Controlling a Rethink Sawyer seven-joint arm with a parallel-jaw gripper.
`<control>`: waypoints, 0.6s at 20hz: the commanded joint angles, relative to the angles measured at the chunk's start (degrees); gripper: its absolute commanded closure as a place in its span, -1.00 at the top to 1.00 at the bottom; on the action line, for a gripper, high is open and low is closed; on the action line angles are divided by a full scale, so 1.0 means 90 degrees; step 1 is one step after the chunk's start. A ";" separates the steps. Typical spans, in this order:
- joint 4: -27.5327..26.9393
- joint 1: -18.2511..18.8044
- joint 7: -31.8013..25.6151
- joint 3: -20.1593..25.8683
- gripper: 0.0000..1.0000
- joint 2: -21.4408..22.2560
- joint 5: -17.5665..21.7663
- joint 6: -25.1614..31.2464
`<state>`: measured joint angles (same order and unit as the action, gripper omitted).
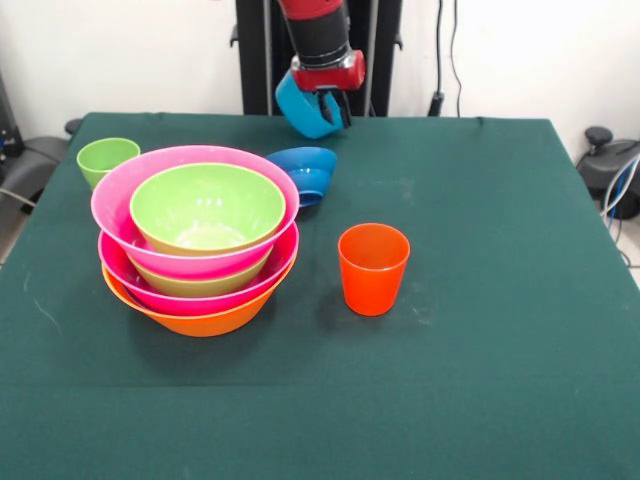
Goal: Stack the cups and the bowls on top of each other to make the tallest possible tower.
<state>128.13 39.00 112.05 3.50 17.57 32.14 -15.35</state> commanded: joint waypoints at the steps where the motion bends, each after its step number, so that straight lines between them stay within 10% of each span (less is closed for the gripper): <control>1: -0.1264 -0.0070 0.0709 0.0423 -1.00 -0.0431 0.0025 -0.0529; 12: -0.0896 -0.0068 0.0762 0.0371 -1.00 0.0084 -0.0058 -0.0256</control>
<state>128.11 39.00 112.05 3.41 17.88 32.61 -15.59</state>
